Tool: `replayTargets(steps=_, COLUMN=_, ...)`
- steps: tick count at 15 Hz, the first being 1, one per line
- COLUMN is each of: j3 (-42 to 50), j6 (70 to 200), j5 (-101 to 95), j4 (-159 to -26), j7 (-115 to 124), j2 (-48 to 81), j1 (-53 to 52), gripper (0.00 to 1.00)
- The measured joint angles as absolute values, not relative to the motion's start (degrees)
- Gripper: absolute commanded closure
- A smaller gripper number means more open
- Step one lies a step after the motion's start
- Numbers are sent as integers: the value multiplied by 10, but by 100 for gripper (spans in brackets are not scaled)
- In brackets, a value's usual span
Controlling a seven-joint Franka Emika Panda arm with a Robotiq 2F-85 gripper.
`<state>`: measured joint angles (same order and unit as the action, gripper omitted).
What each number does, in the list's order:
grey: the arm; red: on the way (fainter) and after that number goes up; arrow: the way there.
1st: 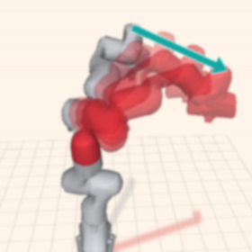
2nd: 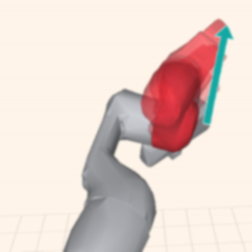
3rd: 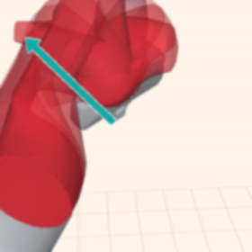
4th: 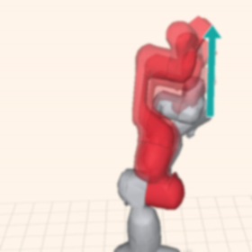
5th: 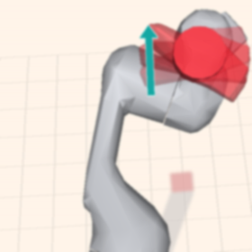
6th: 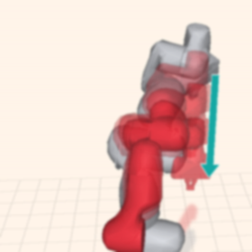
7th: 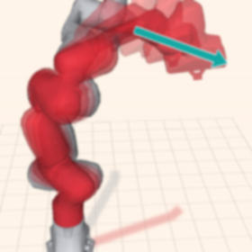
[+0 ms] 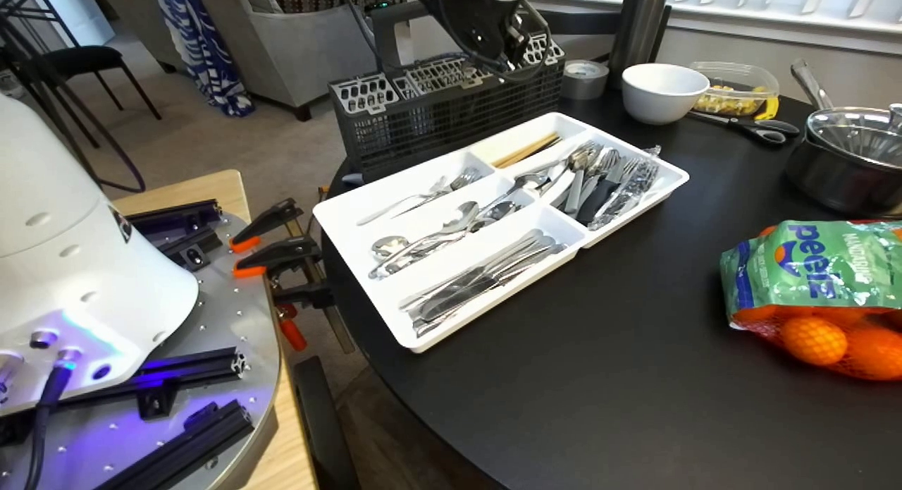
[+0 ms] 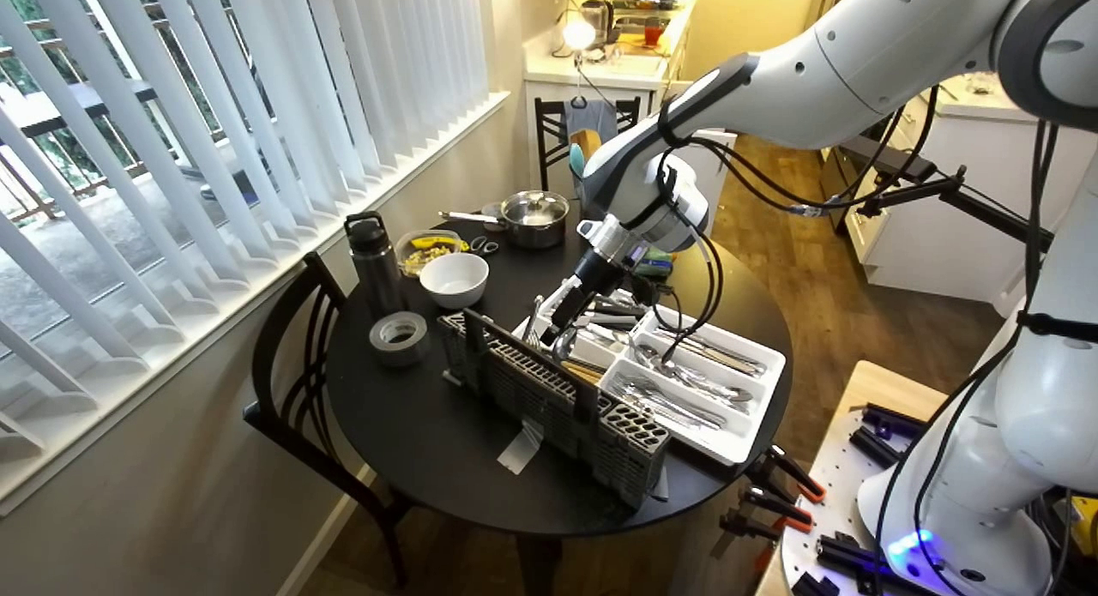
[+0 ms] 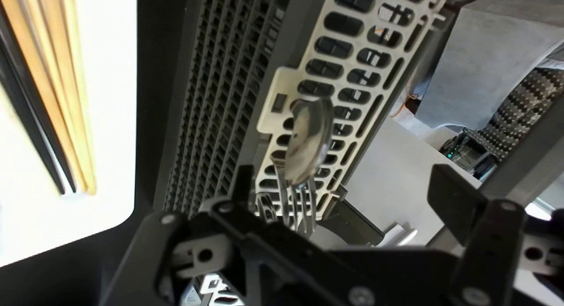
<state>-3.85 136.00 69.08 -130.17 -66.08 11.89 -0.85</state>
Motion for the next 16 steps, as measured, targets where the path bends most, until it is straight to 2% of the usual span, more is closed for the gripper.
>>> replayTargets(steps=4, j3=-31, j6=1325, j5=671, j4=-1299, j7=-605, j2=121, j1=-9, gripper=0)
replayTargets(steps=16, j3=-29, j6=1333, j5=668, j4=-1298, j7=-487, j2=119, j1=-10, gripper=0)
